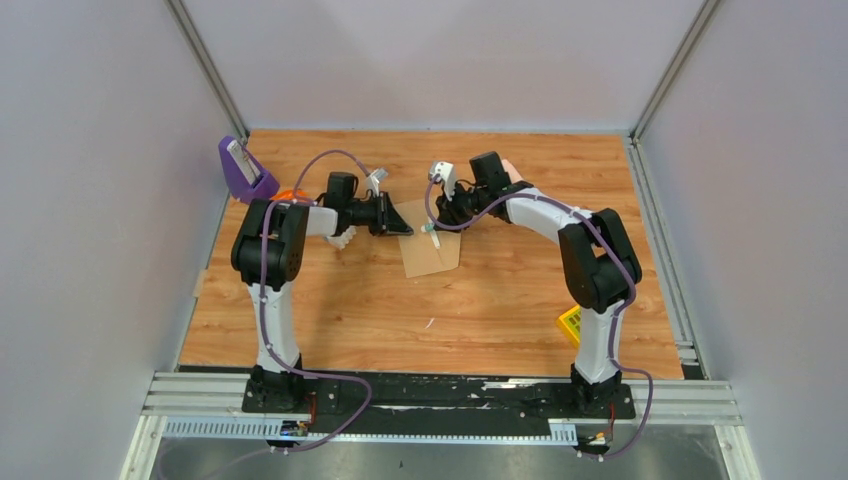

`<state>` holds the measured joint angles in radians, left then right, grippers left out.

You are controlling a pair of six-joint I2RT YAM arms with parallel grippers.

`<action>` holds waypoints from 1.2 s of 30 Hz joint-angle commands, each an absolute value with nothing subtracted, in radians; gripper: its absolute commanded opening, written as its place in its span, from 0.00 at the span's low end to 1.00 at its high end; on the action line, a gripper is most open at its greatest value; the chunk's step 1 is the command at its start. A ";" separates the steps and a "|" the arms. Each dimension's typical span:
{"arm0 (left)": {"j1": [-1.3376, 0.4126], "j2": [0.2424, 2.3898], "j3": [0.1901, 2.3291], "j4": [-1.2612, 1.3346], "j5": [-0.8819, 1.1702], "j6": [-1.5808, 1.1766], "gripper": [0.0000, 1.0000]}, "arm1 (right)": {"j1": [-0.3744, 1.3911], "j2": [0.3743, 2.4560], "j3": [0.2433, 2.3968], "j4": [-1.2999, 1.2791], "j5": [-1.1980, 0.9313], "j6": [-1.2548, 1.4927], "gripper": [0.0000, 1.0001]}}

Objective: Place the letter into the envelope and seal it
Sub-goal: Paint the envelope at the center of the board.

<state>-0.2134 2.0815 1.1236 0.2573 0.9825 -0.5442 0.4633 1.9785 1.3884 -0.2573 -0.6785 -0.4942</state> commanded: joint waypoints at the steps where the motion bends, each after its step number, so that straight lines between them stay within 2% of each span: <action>1: -0.206 2.082 1.131 0.213 0.911 -0.504 0.18 | 0.461 1.987 1.434 -0.235 -0.695 -0.472 0.00; 6: -0.207 2.086 1.156 0.086 0.789 -0.441 0.13 | 0.462 1.995 1.441 -0.241 -0.716 -0.458 0.00; 13: -0.208 2.111 1.186 0.018 0.730 -0.424 0.10 | 0.462 2.024 1.456 -0.251 -0.706 -0.458 0.00; 36: -0.209 2.117 1.193 0.005 0.735 -0.399 0.08 | 0.471 2.105 1.514 -0.278 -0.674 -0.473 0.00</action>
